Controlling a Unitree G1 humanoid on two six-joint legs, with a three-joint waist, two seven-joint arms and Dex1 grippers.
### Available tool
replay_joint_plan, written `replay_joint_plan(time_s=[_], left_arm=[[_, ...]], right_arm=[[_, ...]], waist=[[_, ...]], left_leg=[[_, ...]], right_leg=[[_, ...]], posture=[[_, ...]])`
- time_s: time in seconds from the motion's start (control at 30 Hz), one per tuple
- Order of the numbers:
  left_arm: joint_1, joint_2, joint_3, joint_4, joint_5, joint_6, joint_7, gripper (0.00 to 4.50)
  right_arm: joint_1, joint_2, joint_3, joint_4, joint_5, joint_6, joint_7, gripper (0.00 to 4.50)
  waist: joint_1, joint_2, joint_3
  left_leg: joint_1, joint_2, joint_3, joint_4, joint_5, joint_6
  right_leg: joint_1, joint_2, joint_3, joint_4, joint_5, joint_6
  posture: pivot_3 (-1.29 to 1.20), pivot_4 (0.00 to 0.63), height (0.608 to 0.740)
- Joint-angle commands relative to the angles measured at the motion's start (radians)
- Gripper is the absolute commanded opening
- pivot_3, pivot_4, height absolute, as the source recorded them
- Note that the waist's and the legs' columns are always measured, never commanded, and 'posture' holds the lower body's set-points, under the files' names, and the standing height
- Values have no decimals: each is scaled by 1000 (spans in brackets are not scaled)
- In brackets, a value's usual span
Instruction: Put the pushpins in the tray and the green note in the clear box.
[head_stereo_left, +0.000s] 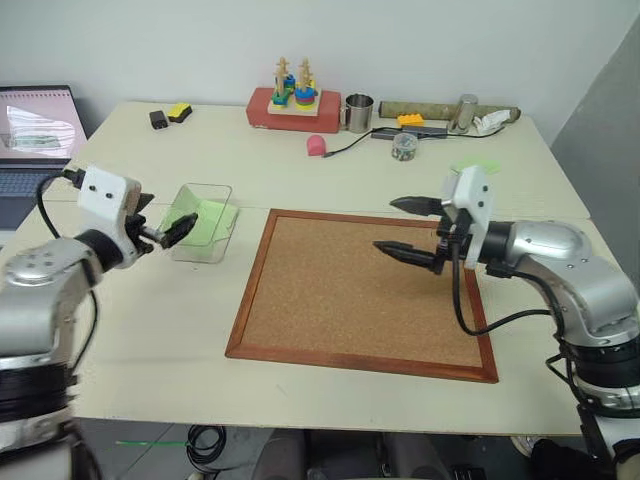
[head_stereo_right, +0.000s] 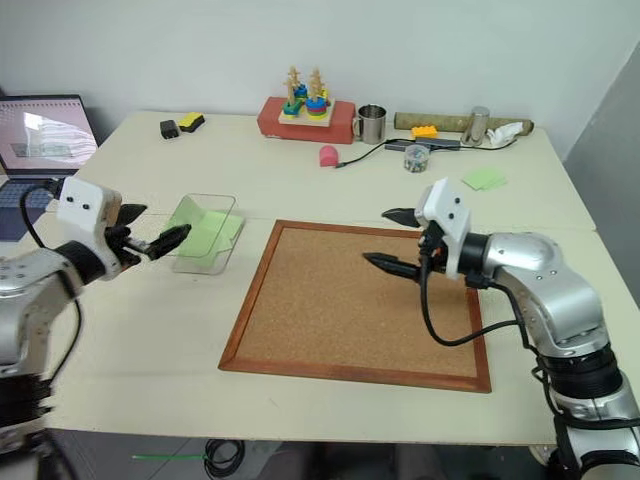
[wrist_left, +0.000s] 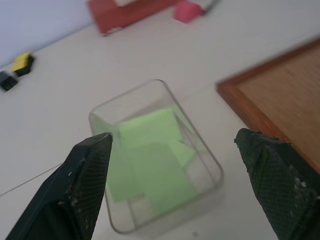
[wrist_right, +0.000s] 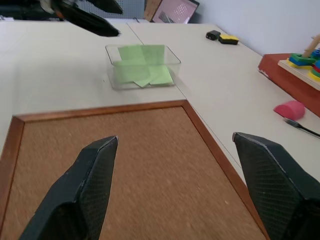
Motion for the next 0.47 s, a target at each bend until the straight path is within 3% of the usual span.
replay_joint_plan(time_s=[0.03, 0.3, 0.47], left_arm=[[74, 87, 55, -44, -25, -51, -161, 4158], [196, 151, 110, -32, -25, -70, -304, 4158], [195, 142, 103, 16, -7, -102, -303, 4158]], right_arm=[[71, -134, -90, -7, -22, -64, 104, 3847], [343, -403, -350, 13, 1, -52, 315, 3847], [396, -399, -427, 30, 9, -82, 304, 3847]], waist=[[3, 0, 0], [2, 0, 0], [-2, 0, 0]], left_leg=[[0, 0, 0, 0, 0, 0], [0, 1, 1, 1, 0, 0], [2, 1, 3, 1, 0, 0]], right_leg=[[0, 0, -1, 0, 0, 0], [0, 1, -1, 0, -1, -1], [1, 2, -1, 0, -1, -1]], posture=[[0, 150, 740], [0, 150, 740], [0, 150, 740]])
